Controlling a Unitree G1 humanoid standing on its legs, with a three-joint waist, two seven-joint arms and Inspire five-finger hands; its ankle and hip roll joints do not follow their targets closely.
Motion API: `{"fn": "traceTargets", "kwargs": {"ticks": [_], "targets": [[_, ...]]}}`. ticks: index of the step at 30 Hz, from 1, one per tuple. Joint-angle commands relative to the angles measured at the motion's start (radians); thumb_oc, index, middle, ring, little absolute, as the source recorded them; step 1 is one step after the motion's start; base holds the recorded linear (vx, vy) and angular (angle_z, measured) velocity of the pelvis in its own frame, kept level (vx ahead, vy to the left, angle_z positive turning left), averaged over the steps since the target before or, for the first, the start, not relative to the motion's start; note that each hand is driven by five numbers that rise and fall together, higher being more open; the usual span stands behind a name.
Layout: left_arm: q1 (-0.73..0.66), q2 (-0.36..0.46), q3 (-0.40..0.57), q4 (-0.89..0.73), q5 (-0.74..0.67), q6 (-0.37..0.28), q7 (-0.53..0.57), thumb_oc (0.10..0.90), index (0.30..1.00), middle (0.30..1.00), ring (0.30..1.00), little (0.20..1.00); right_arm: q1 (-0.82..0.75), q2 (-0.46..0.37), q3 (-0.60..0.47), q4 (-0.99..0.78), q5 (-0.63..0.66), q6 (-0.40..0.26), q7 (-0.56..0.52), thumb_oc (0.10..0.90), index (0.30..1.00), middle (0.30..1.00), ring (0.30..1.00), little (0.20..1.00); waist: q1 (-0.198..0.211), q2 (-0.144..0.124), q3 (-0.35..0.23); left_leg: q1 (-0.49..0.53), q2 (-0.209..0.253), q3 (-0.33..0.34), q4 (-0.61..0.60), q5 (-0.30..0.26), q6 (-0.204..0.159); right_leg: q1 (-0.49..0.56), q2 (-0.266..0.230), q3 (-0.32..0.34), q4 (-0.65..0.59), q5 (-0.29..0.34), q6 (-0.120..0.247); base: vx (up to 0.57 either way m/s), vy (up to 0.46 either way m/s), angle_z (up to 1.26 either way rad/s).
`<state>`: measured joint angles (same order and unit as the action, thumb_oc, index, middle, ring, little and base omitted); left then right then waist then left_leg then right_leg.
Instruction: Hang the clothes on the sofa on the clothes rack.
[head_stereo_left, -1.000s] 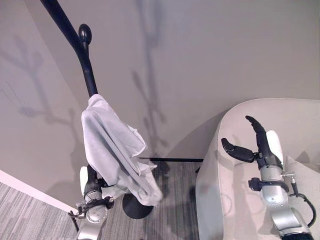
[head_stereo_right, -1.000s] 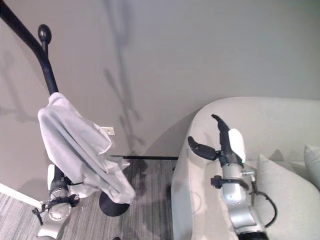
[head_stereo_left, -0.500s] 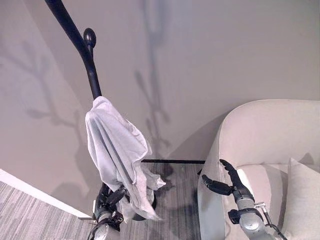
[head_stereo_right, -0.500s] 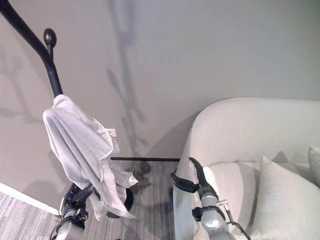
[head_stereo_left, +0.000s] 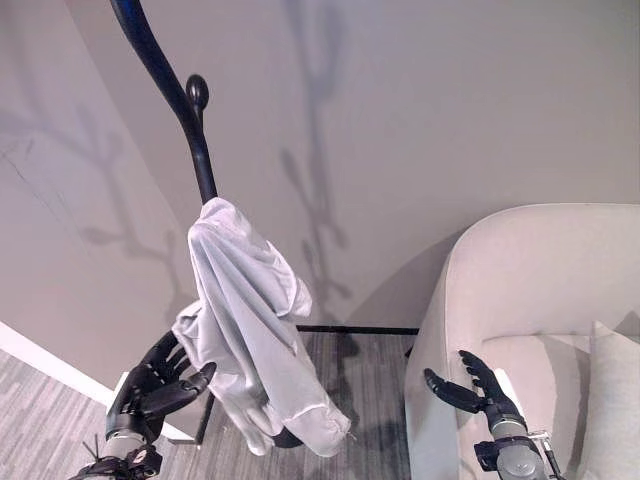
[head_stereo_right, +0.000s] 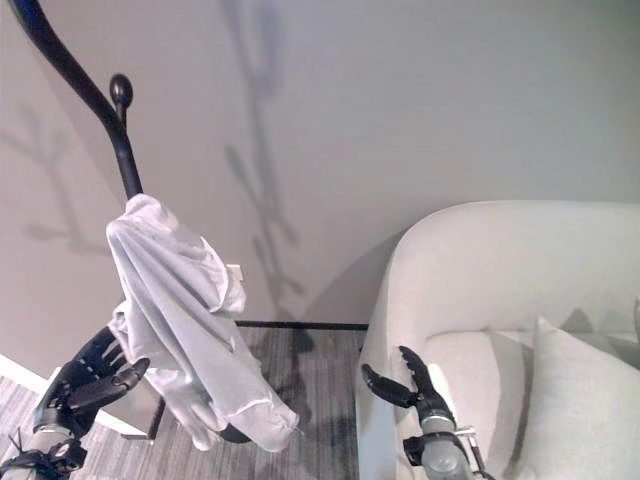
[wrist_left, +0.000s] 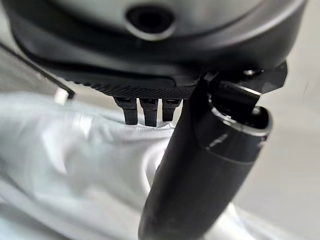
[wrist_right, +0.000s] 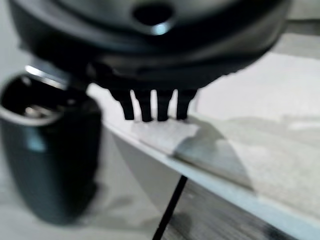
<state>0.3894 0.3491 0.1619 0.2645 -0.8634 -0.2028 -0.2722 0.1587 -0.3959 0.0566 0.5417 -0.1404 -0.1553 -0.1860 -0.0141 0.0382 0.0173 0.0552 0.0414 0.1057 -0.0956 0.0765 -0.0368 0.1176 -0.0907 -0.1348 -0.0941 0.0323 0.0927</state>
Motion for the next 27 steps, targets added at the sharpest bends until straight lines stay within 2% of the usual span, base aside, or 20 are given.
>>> {"fn": "traceTargets", "kwargs": {"ticks": [1, 4, 7, 8, 13, 20, 21, 22, 24, 27], "targets": [[-0.139, -0.111, 0.029, 0.171, -0.163, -0.050, -0.016, 0.800, 0.900, 0.900, 0.900, 0.900, -0.075, 0.035, 0.048, 0.068, 0.016, 0.008, 0.030, 0.800, 0.900, 0.900, 0.900, 0.900, 0.025, -0.038, 0.021, 0.056, -0.010, -0.032, 0.008, -0.117, -0.006, -0.022, 0.006, 0.017, 0.007, -0.010, 0.009, 0.00, -0.026, 0.06], [-0.154, -0.155, 0.022, 0.305, -0.154, -0.044, 0.045, 0.800, 0.900, 0.900, 0.900, 0.900, -0.085, 0.039, 0.059, 0.107, 0.018, 0.024, 0.014, 0.800, 0.900, 0.900, 0.900, 0.900, 0.028, -0.039, 0.029, 0.056, -0.012, -0.041, 0.008, -0.114, -0.006, -0.019, 0.008, 0.005, 0.007, -0.013, 0.006, -0.01, -0.021, 0.05], [-0.165, -0.171, 0.017, 0.371, -0.159, -0.034, 0.063, 0.800, 0.900, 0.900, 0.900, 0.900, -0.094, 0.043, 0.068, 0.134, 0.022, 0.028, 0.007, 0.800, 0.900, 0.900, 0.900, 0.900, 0.029, -0.039, 0.032, 0.056, -0.012, -0.045, 0.008, -0.112, -0.006, -0.016, 0.009, 0.001, 0.007, -0.014, 0.005, 0.00, -0.014, 0.14], [-0.173, -0.188, 0.004, 0.453, -0.145, -0.018, 0.083, 0.800, 0.900, 0.900, 0.900, 0.900, -0.102, 0.049, 0.080, 0.160, 0.027, 0.037, 0.000, 0.800, 0.900, 0.900, 0.900, 0.900, 0.028, -0.039, 0.033, 0.055, -0.013, -0.049, 0.008, -0.110, -0.006, -0.015, 0.009, -0.003, 0.007, -0.015, 0.004, 0.00, -0.013, 0.22], [-0.209, -0.222, -0.010, 0.632, -0.143, 0.012, 0.077, 0.800, 0.900, 0.900, 0.900, 0.900, -0.119, 0.065, 0.112, 0.231, 0.048, 0.044, -0.007, 0.800, 0.900, 0.900, 0.900, 0.900, 0.021, -0.044, 0.037, 0.055, -0.011, -0.057, 0.008, -0.107, -0.006, -0.011, 0.012, -0.012, 0.009, -0.020, 0.002, 0.00, -0.008, 0.04], [-0.210, -0.222, -0.009, 0.633, -0.143, 0.012, 0.076, 0.800, 0.900, 0.900, 0.900, 0.900, -0.120, 0.065, 0.112, 0.232, 0.048, 0.044, -0.008, 0.800, 0.900, 0.900, 0.900, 0.900, 0.020, -0.044, 0.037, 0.055, -0.011, -0.057, 0.008, -0.106, -0.006, -0.011, 0.012, -0.013, 0.009, -0.020, 0.002, 0.00, -0.005, 0.01], [-0.214, -0.249, 0.014, 0.738, -0.183, 0.030, 0.072, 0.800, 0.900, 0.900, 0.900, 0.900, -0.117, 0.081, 0.119, 0.300, 0.065, 0.054, -0.009, 0.800, 0.900, 0.900, 0.900, 0.900, 0.021, -0.048, 0.035, 0.055, -0.010, -0.059, 0.008, -0.104, -0.008, -0.008, 0.013, -0.016, 0.008, -0.022, -0.001, 0.02, -0.062, 0.00], [-0.240, -0.270, 0.094, 0.939, -0.192, 0.029, 0.139, 0.800, 0.900, 0.900, 0.900, 0.900, -0.137, 0.112, 0.133, 0.433, 0.106, 0.065, -0.018, 0.800, 0.900, 0.900, 0.900, 0.900, 0.022, -0.048, 0.036, 0.063, -0.006, -0.059, 0.008, -0.108, -0.010, -0.002, 0.018, -0.020, 0.010, -0.029, -0.003, 0.01, -0.063, 0.00], [-0.269, -0.270, 0.136, 1.031, -0.155, 0.019, 0.204, 0.800, 0.900, 0.900, 0.900, 0.900, -0.161, 0.135, 0.160, 0.536, 0.121, 0.078, -0.019, 0.800, 0.900, 0.900, 0.900, 0.900, 0.019, -0.051, 0.033, 0.062, -0.006, -0.058, 0.008, -0.106, -0.010, -0.003, 0.019, -0.018, 0.010, -0.030, -0.005, 0.00, 0.000, 0.00], [-0.280, -0.267, 0.117, 1.051, -0.093, 0.018, 0.242, 0.800, 0.900, 0.900, 0.900, 0.900, -0.174, 0.147, 0.184, 0.599, 0.124, 0.086, -0.016, 0.800, 0.900, 0.900, 0.900, 0.900, 0.017, -0.052, 0.031, 0.065, -0.005, -0.056, 0.008, -0.106, -0.011, -0.001, 0.020, -0.017, 0.010, -0.031, -0.006, 0.00, 0.000, 0.07]]}}
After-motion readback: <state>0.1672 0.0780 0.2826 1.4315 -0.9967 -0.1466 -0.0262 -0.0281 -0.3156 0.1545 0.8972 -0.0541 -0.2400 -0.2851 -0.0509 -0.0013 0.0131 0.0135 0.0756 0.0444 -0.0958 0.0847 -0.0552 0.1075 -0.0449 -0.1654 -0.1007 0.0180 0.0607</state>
